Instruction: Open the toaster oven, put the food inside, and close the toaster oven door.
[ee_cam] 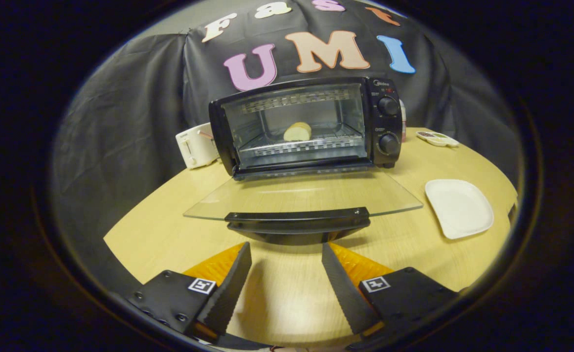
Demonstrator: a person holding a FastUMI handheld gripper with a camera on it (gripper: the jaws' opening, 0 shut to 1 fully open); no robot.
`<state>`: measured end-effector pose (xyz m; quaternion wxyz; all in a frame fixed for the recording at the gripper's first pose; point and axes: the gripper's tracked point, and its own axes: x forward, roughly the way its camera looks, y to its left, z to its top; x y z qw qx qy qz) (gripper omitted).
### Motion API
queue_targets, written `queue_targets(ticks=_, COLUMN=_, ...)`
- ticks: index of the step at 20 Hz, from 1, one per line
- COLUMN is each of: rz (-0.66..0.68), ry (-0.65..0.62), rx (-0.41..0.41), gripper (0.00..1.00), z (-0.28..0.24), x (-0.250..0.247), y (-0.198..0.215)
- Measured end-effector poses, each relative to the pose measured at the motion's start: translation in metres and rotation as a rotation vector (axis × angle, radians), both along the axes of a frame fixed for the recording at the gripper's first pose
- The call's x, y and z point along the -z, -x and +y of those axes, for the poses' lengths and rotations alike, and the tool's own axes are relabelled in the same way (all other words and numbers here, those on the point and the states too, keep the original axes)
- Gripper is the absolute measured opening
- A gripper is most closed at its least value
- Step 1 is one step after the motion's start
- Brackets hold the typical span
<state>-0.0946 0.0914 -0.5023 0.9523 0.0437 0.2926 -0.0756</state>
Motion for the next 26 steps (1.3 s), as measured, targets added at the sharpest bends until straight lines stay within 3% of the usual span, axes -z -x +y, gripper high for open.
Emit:
queue_targets(ticks=5, rz=-0.006, ry=-0.039, rx=0.011, gripper=0.92, z=0.000, x=-0.004, y=0.000)
queue_targets(ticks=15, rz=-0.081, ry=0.004, rx=-0.017, gripper=0.92, z=0.004, x=-0.026, y=-0.003)
queue_targets(ticks=20, rz=-0.049, ry=0.001, rx=-0.040, gripper=0.92, z=0.009, x=-0.016, y=-0.001)
queue_targets(ticks=26, rz=-0.066, ry=-0.015, rx=0.002, gripper=0.91, z=-0.002, x=-0.022, y=-0.024)
